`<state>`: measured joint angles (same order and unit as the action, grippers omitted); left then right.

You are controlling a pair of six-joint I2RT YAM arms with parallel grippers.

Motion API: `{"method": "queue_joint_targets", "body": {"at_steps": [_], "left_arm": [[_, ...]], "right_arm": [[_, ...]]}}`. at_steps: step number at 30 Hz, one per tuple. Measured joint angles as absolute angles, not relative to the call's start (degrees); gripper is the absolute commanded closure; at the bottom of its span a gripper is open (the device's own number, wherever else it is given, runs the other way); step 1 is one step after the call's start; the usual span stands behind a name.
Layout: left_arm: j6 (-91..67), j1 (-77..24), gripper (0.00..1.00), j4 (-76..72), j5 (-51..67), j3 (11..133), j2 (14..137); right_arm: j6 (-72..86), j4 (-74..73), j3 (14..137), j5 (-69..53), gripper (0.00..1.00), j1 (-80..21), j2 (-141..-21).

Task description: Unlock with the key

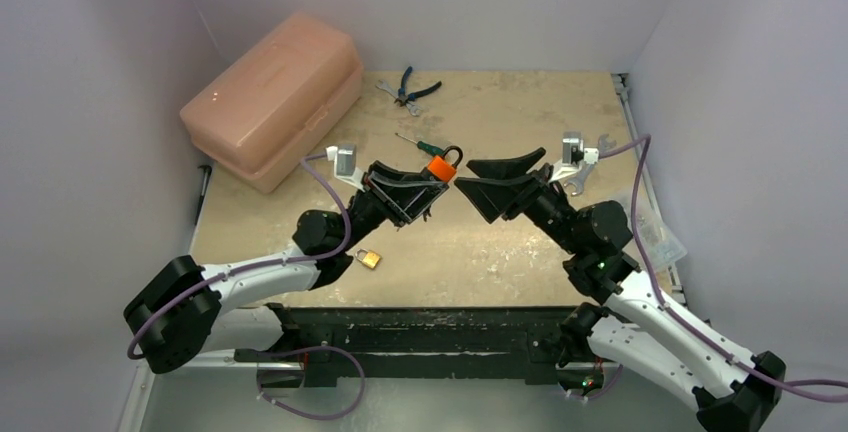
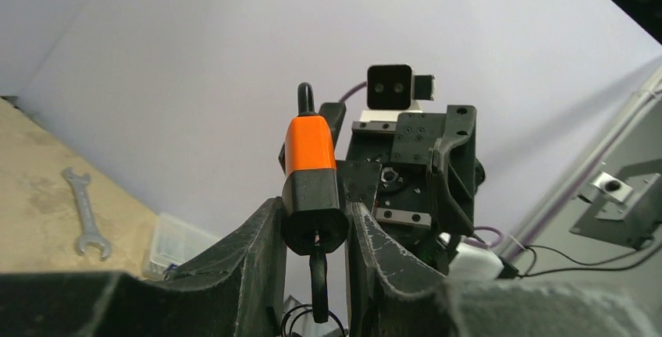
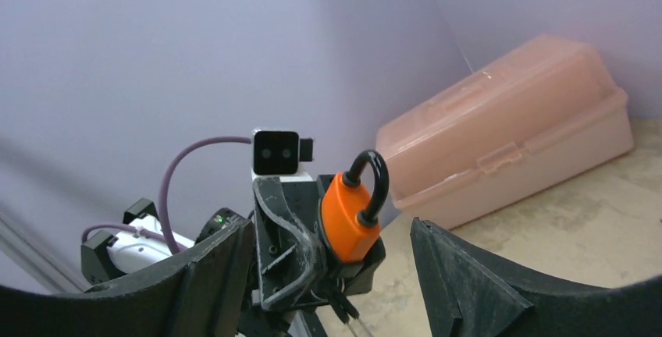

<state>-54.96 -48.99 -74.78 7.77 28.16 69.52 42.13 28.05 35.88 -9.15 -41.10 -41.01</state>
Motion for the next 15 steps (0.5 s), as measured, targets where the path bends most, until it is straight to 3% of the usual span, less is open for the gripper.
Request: {"method": "queue_joint_targets", "body": {"at_steps": [8,15], "left_arm": [[-58.4,-48.9,1.0,-77.6,13.0,28.8,70.2],[-60.5,-48.9,1.0,-80.6,15.5,28.9,72.4]], "right_arm": [[42.4,31.7,36.1,-13.3,0.25,-41.1,-44.1],[43.1,32.7,36.1,-14.7,0.39,-41.1,-44.9]]}}
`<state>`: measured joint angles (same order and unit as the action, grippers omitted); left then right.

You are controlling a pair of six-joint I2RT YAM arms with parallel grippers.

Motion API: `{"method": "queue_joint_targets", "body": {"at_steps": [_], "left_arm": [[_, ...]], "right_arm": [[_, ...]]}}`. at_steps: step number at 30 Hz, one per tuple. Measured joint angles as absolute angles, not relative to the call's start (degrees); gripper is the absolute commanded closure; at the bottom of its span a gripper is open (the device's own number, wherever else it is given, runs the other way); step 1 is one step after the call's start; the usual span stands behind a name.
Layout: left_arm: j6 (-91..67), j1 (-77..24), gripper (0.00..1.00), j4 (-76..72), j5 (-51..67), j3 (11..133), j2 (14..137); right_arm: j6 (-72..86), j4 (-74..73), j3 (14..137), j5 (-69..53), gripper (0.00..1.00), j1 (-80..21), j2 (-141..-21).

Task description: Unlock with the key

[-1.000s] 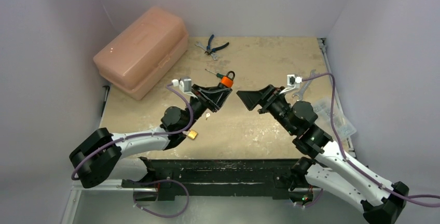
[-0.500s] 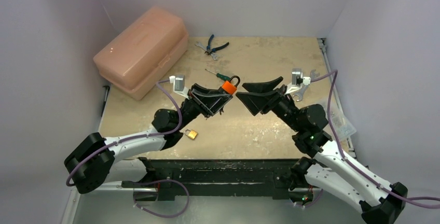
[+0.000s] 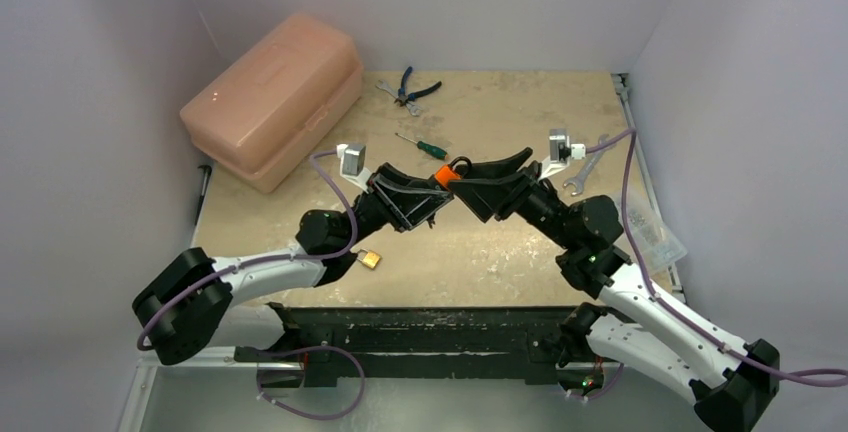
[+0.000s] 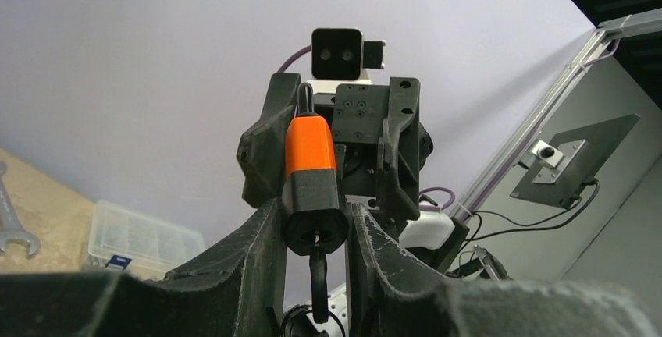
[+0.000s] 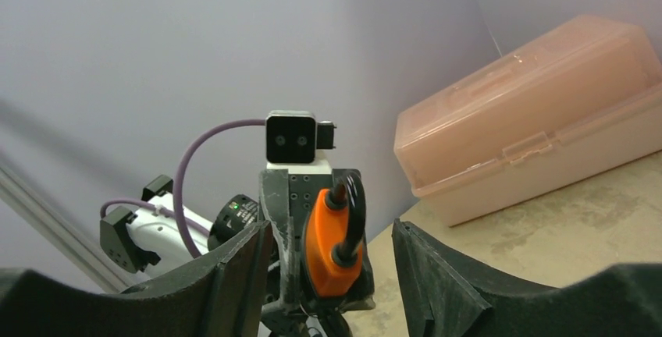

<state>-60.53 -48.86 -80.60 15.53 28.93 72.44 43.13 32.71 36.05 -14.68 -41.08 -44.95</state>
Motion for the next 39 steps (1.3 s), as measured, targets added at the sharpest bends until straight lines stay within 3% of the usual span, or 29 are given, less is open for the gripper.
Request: {"method": "queue_joint_targets", "body": {"at_steps": [14,20,22,26,30,34,39], "left_arm": [[-62.1,-48.9,1.0,-81.7,19.1,30.8,74.3],[-62.5,-48.8,1.0,-82.5,19.7,30.9,75.0],[-62.7,-48.8,0.89,-82.7,19.8,31.0,75.0],[-62.4,-48.8,0.5,-82.5,20.4,31.5,75.0],[-61.4,-48.8,0.28,-80.7,20.6,31.9,74.5],[-58.9,-48.8,0.22,-76.4,21.0,31.9,72.5],[-54.3,-48.7,0.27,-70.5,20.6,31.7,69.6]], "right_arm": [[44.1,34.0,37.5,-16.8,0.63,-41.1,-47.6],[45.1,34.6,37.6,-18.2,1.0,-41.0,-48.0],[45.1,34.8,37.6,-18.7,1.0,-40.8,-48.0],[45.3,34.6,38.2,-19.0,1.0,-40.8,-48.0],[44.7,32.4,38.4,-18.7,1.0,-40.8,-47.9],[44.3,29.3,38.5,-16.8,1.0,-40.6,-47.6],[44.0,25.6,38.7,-15.3,1.0,-40.7,-46.6]]}}
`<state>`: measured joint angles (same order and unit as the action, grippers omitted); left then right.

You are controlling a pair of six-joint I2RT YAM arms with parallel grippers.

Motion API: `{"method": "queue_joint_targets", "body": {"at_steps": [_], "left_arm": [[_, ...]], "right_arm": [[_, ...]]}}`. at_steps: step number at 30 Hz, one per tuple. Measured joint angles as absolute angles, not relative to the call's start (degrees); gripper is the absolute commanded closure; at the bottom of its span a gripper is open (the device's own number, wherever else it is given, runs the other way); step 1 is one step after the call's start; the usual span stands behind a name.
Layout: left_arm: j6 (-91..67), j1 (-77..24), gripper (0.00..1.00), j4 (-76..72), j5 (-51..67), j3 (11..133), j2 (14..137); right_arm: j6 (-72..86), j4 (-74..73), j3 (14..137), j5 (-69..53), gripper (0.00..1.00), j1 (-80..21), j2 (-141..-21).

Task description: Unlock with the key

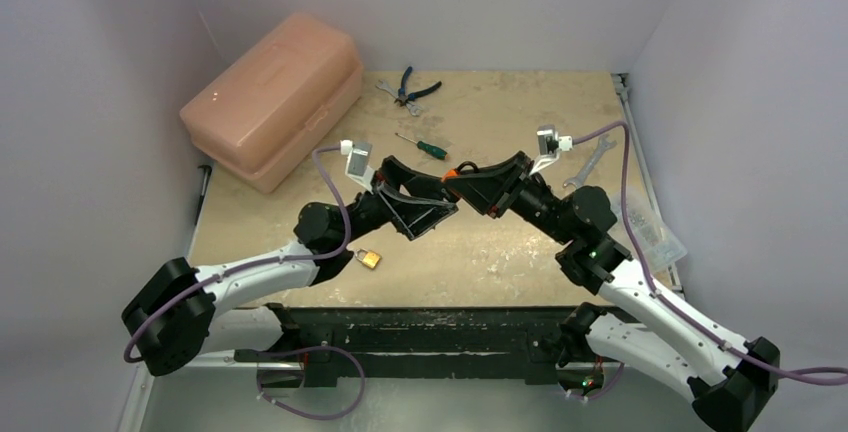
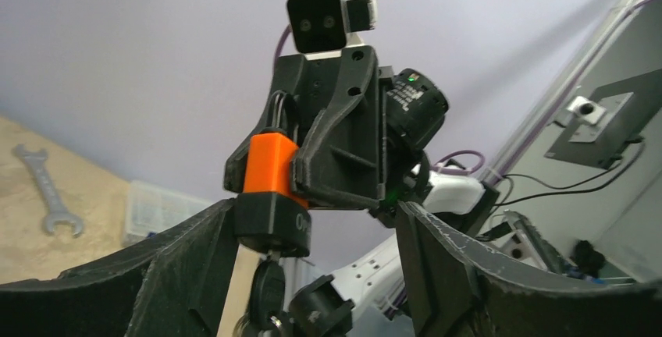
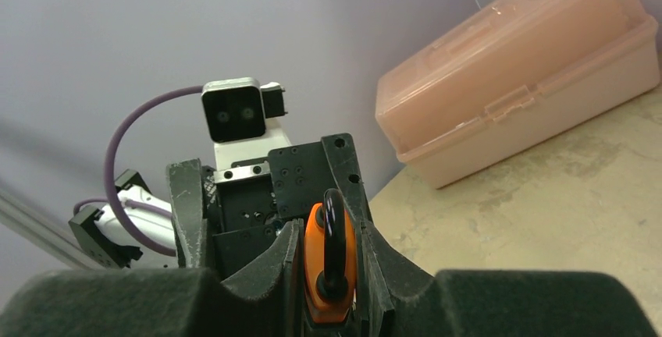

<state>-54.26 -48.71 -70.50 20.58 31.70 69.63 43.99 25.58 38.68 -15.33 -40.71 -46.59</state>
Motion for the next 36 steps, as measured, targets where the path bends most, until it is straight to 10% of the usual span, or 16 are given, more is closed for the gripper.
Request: {"method": "queue_joint_targets", "body": {"at_steps": [8,23,36], "left_arm": [[-49.8,-46.2,0.47,-64.0,18.9,29.1,65.5],[-43.5,-45.8,0.33,-55.4,19.1,29.1,61.4],[-40.9,-45.8,0.66,-51.3,20.6,29.1,59.9]], "right_arm": [[43.9,21.5,40.0,-14.9,1.0,-40.8,-46.1],[42.7,16.9,41.6,-14.9,1.0,-40.8,-44.9],[42.0,15.7,41.7,-14.7,1.0,-40.8,-44.8]]}}
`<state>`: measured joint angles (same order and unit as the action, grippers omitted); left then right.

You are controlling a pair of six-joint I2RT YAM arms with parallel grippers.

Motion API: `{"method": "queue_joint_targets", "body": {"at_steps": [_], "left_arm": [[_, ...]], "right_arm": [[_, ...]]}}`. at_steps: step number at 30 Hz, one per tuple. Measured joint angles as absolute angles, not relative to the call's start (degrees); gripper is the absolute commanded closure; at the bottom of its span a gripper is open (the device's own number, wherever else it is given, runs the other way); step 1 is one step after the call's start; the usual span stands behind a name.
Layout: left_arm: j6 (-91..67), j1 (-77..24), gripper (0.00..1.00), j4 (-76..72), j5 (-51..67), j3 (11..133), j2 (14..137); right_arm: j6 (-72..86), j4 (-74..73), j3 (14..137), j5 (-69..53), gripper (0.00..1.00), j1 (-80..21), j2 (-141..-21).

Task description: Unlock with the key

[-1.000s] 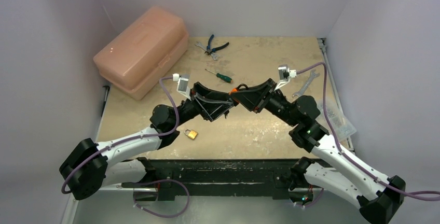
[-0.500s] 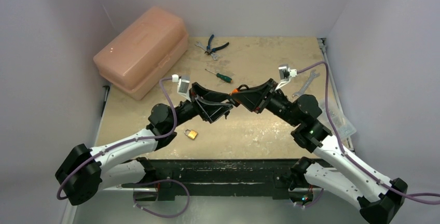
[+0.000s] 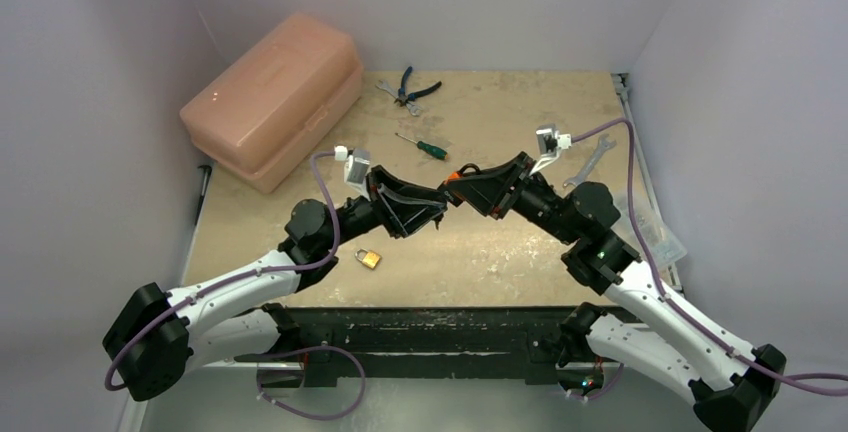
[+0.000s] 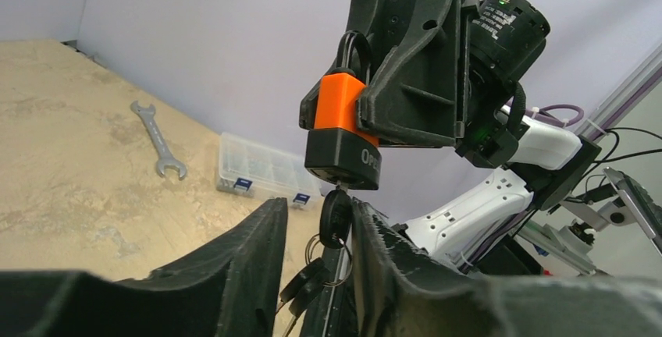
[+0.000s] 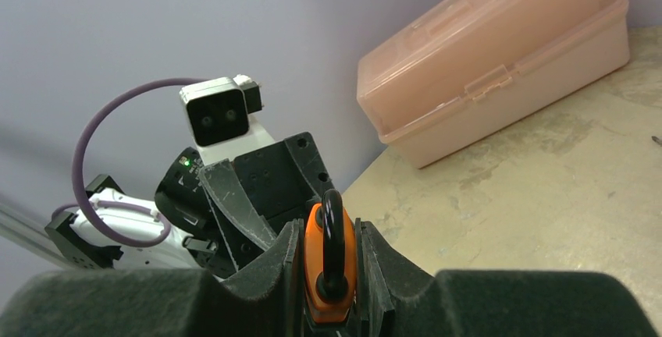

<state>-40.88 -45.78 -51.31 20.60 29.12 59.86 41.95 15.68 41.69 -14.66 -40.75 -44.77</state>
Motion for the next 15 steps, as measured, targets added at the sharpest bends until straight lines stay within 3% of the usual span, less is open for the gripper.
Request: {"method": "queue_joint_targets", "body": {"at_steps": [6,15], "left_arm": [[-41.0,-45.8,1.0,-51.3,22.5,29.3,59.9],[-40.6,-45.8,1.0,-51.4,23.1,29.4,60.4]], "right_arm": [[41.5,15.0,41.7,-14.4,1.0,-40.7,-45.1],[41.3,14.8,41.8,-14.1,1.0,-40.5,-45.4]]}}
